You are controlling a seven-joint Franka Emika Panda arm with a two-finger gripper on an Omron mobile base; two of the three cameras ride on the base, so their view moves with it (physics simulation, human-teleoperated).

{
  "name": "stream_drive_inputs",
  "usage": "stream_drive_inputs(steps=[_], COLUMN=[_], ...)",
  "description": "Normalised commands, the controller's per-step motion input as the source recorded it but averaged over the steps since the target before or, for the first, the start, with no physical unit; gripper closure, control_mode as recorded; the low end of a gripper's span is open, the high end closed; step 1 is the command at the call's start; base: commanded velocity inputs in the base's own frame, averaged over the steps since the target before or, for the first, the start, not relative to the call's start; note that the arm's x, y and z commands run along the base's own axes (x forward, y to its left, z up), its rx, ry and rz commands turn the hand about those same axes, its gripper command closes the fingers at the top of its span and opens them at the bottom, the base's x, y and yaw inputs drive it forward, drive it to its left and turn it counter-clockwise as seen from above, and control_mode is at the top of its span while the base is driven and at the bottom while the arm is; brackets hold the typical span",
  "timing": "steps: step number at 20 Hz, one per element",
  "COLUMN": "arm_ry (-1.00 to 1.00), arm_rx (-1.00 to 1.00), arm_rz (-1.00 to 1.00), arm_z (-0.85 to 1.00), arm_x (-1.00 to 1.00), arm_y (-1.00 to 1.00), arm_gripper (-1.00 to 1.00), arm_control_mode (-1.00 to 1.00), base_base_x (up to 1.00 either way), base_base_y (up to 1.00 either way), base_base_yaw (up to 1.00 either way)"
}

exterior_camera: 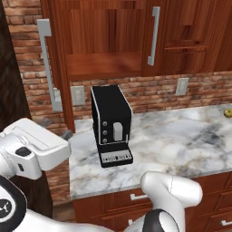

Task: Close all open cabinet doors.

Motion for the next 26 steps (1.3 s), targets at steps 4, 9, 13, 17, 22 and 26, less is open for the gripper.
stream_drive_inputs(steps=[4, 9, 13, 17, 22, 26], arm_ry=[-0.03, -0.01, 0.00, 0.00, 0.00, 0.00], arm_rx=[0.00, 0.00, 0.00, 0.00, 0.00, 0.00], arm_rz=[-0.10, -0.05, 0.00, -0.01, -0.02, -0.01], arm_z=[-0.06, 0.00, -0.01, -0.01, -0.03, -0.10], arm_x=[0.36, 0.35, 0.30, 0.39, 0.26, 0.14], arm_y=[0.39, 0.36, 0.13, 0.02, -0.02, -0.09], arm_gripper=[-1.00, -1.00, -1.00, -1.00, -1.00, -1.00], arm_control_mode=[-1.00, -1.00, -1.00, -1.00, -1.00, -1.00], base_base_x=[0.00, 0.00, 0.00, 0.00, 0.00, 0.00], base_base_y=[0.00, 0.00, 0.00, 0.00, 0.00, 0.00], base_base_yaw=[0.00, 0.00, 0.00, 0.00, 0.00, 0.00])
